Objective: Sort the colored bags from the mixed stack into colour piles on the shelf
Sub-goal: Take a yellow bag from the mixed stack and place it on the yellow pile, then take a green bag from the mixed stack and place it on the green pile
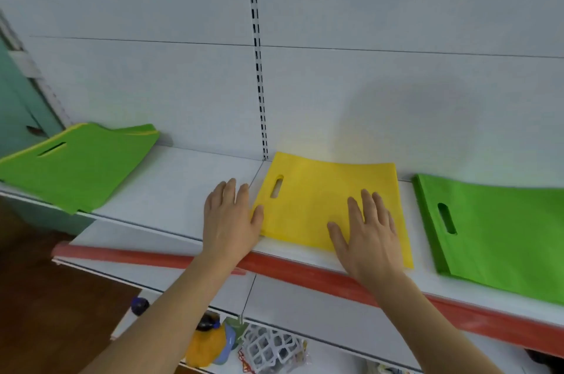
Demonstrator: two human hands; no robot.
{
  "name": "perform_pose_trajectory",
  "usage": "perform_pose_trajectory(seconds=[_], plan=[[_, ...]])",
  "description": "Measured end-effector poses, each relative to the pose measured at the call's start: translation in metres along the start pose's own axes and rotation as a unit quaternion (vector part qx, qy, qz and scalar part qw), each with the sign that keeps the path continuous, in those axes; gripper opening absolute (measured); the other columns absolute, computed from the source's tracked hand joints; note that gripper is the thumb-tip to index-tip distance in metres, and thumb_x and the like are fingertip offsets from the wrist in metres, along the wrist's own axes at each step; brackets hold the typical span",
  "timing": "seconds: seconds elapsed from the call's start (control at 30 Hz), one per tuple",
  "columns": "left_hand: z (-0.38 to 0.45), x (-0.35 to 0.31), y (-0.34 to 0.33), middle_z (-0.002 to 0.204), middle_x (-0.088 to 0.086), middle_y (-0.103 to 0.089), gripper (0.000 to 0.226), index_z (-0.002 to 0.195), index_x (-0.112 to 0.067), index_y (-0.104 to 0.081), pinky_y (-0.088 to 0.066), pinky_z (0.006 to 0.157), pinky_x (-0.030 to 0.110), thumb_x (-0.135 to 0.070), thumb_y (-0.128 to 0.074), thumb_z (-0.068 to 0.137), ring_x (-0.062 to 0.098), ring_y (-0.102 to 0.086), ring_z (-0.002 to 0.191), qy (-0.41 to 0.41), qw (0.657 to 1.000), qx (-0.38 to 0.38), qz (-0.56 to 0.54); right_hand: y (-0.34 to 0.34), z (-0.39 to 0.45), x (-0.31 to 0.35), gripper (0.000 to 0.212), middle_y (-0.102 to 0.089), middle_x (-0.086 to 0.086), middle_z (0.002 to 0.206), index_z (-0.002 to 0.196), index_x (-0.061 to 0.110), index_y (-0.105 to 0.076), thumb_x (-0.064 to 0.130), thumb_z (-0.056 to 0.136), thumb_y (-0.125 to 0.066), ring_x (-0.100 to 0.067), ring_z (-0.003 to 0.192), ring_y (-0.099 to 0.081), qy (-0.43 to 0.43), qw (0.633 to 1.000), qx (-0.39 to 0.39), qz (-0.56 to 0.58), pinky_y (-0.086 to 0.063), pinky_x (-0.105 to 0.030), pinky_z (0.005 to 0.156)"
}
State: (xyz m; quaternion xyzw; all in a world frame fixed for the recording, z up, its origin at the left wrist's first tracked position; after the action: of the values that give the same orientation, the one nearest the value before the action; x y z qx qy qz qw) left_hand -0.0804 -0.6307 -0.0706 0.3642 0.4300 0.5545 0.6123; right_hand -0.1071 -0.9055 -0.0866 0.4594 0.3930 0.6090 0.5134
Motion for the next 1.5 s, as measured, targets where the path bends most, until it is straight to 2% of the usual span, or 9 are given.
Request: perform_pose_trajectory(seconds=[0.13, 0.3, 0.43, 0.57, 0.77, 0.9, 1.03, 1.37, 1.5], plan=[[-0.022, 0.049, 0.015, 0.160, 0.019, -0.043, 0.062, 0.149, -0.009, -0.053, -0.028, 0.122, 0.057, -0.048, -0.054, 0.101, 0.040, -0.033, 0.150, 0.023, 0.999, 0.006, 0.029, -0.007, -0.004, 0.063, 0.079, -0.023, -0.016, 0.172, 0.159, 0.014, -0.042, 0.067, 0.103, -0.023, -0.036, 0.162, -0.009, 0.050, 0.999, -0.001, 0.010, -0.021, -0.055, 0.128], [-0.038, 0.124, 0.038, 0.165, 0.013, -0.036, 0.064, 0.155, -0.013, -0.046, -0.018, 0.126, 0.053, -0.051, -0.043, 0.104, 0.035, -0.023, 0.156, 0.076, 0.996, 0.011, 0.043, -0.007, -0.006, 0.138, 0.073, -0.031, -0.018, 0.169, 0.155, 0.013, -0.049, 0.063, 0.103, -0.032, -0.038, 0.160, -0.017, 0.090, 0.996, -0.008, 0.015, -0.025, -0.057, 0.126], [-0.054, 0.199, 0.060, 0.164, 0.014, -0.038, 0.065, 0.156, -0.014, -0.045, -0.021, 0.126, 0.053, -0.053, -0.042, 0.104, 0.035, -0.026, 0.154, 0.092, 0.995, 0.008, 0.048, -0.006, -0.008, 0.219, 0.071, -0.026, -0.017, 0.171, 0.158, 0.014, -0.044, 0.061, 0.106, -0.033, -0.038, 0.161, -0.012, 0.107, 0.994, -0.012, 0.010, -0.020, -0.054, 0.128], [-0.065, 0.274, 0.079, 0.166, 0.014, -0.034, 0.067, 0.158, -0.016, -0.040, -0.021, 0.127, 0.052, -0.055, -0.035, 0.104, 0.034, -0.024, 0.155, 0.095, 0.994, 0.018, 0.055, -0.012, -0.013, 0.303, 0.076, -0.020, -0.015, 0.173, 0.162, 0.017, -0.036, 0.066, 0.105, -0.024, -0.035, 0.162, -0.007, 0.115, 0.993, -0.011, 0.024, -0.016, -0.052, 0.130], [-0.076, 0.369, 0.092, 0.165, 0.010, -0.036, 0.066, 0.158, -0.017, -0.039, -0.022, 0.127, 0.049, -0.057, -0.032, 0.105, 0.030, -0.025, 0.155, 0.113, 0.992, 0.025, 0.053, -0.040, -0.021, 0.398, 0.077, -0.018, -0.015, 0.173, 0.163, 0.017, -0.033, 0.066, 0.104, -0.023, -0.034, 0.161, -0.008, 0.128, 0.991, 0.020, 0.021, -0.016, -0.050, 0.129], [-0.057, 0.416, 0.088, 0.161, 0.009, -0.040, 0.063, 0.154, -0.017, -0.042, -0.026, 0.124, 0.049, -0.056, -0.033, 0.106, 0.029, -0.030, 0.152, 0.118, 0.992, 0.029, 0.046, -0.052, 0.003, 0.444, 0.075, -0.023, -0.016, 0.172, 0.161, 0.017, -0.037, 0.065, 0.105, -0.026, -0.036, 0.160, -0.013, 0.134, 0.991, 0.027, 0.014, -0.018, -0.051, 0.128], [-0.021, 0.455, 0.075, 0.163, 0.009, -0.037, 0.065, 0.157, -0.016, -0.040, -0.027, 0.125, 0.049, -0.056, -0.031, 0.106, 0.029, -0.028, 0.153, 0.117, 0.991, 0.040, 0.058, -0.069, 0.040, 0.484, 0.073, -0.030, -0.019, 0.169, 0.158, 0.015, -0.045, 0.064, 0.104, -0.034, -0.039, 0.158, -0.020, 0.139, 0.990, 0.014, 0.022, -0.022, -0.053, 0.127], [0.065, 0.530, 0.045, 0.161, 0.013, -0.041, 0.069, 0.154, -0.014, -0.045, -0.026, 0.125, 0.051, -0.060, -0.035, 0.104, 0.033, -0.031, 0.152, 0.098, 0.990, 0.057, 0.079, -0.120, 0.122, 0.559, 0.078, -0.032, -0.016, 0.168, 0.157, 0.022, -0.044, 0.072, 0.100, -0.025, -0.037, 0.158, -0.019, 0.124, 0.990, 0.061, -0.002, -0.021, -0.053, 0.126], [0.095, 0.542, 0.024, 0.169, 0.017, -0.027, 0.086, 0.160, -0.016, -0.035, -0.018, 0.129, 0.054, -0.076, -0.021, 0.099, 0.034, -0.018, 0.158, 0.060, 0.993, 0.080, 0.070, -0.136, 0.137, 0.569, 0.081, -0.032, -0.013, 0.167, 0.155, 0.027, -0.044, 0.076, 0.097, -0.015, -0.035, 0.159, -0.018, 0.101, 0.992, 0.078, -0.013, -0.019, -0.056, 0.127]])
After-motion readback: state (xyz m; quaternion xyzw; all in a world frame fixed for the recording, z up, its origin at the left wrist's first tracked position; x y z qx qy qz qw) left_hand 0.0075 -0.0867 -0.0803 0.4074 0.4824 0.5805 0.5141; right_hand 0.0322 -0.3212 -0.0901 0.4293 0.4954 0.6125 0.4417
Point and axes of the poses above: each hand's wrist, its own z-axis towards the middle knuckle, its own y-axis out of the back of the hand, x = y × z, the point moved 10 cm from there along z, towards the middle knuckle
